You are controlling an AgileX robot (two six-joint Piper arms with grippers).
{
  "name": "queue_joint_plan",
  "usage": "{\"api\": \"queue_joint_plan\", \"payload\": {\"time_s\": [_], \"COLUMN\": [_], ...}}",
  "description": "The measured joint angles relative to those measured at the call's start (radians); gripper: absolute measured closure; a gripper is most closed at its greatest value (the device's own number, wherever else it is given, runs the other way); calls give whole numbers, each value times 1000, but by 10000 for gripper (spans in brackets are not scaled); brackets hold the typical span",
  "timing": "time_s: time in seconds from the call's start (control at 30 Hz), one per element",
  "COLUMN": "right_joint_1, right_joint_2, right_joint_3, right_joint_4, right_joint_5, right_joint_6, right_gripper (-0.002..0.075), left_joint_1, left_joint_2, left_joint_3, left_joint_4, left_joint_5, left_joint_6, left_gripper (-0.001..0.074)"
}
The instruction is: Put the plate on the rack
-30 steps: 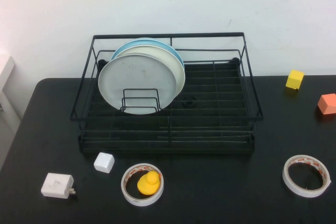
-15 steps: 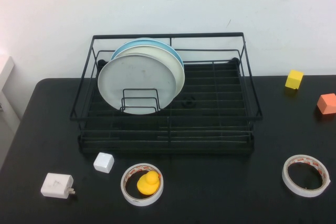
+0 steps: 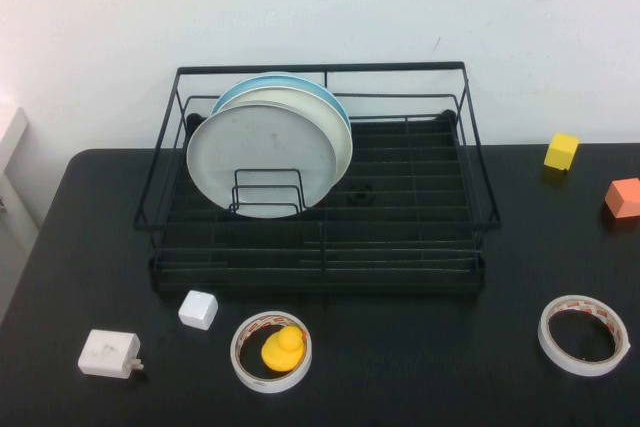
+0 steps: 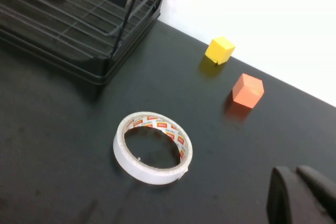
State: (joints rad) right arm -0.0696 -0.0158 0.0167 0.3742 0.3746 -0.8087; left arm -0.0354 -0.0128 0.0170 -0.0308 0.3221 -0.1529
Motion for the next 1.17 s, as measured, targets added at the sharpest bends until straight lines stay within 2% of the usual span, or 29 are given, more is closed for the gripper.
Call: {"api": "queue_joint_plan", "payload": {"time_s": [0.17, 0.23, 0.37, 0.47, 1.17], "right_joint_1": [0, 0, 0, 0, 0], "right_joint_2": [2, 2, 2, 2, 2], "right_joint_3": [6, 6, 2, 2, 2], "right_joint_4": [-14, -84, -350, -451, -462], "right_joint_5": [-22, -25, -25, -25, -20], "right_joint_6": [136, 264, 703, 881, 846], "right_gripper": [728, 728, 728, 728, 728], "left_joint_1": [0, 0, 0, 0, 0], "left_joint_2": [0, 0, 0, 0, 0], "left_joint_3": [0, 0, 0, 0, 0], "left_joint_4": [0, 0, 0, 0, 0], "left_joint_5": [0, 0, 0, 0, 0], "left_joint_6": [0, 0, 0, 0, 0], "left_gripper": [737, 737, 737, 737, 737]}}
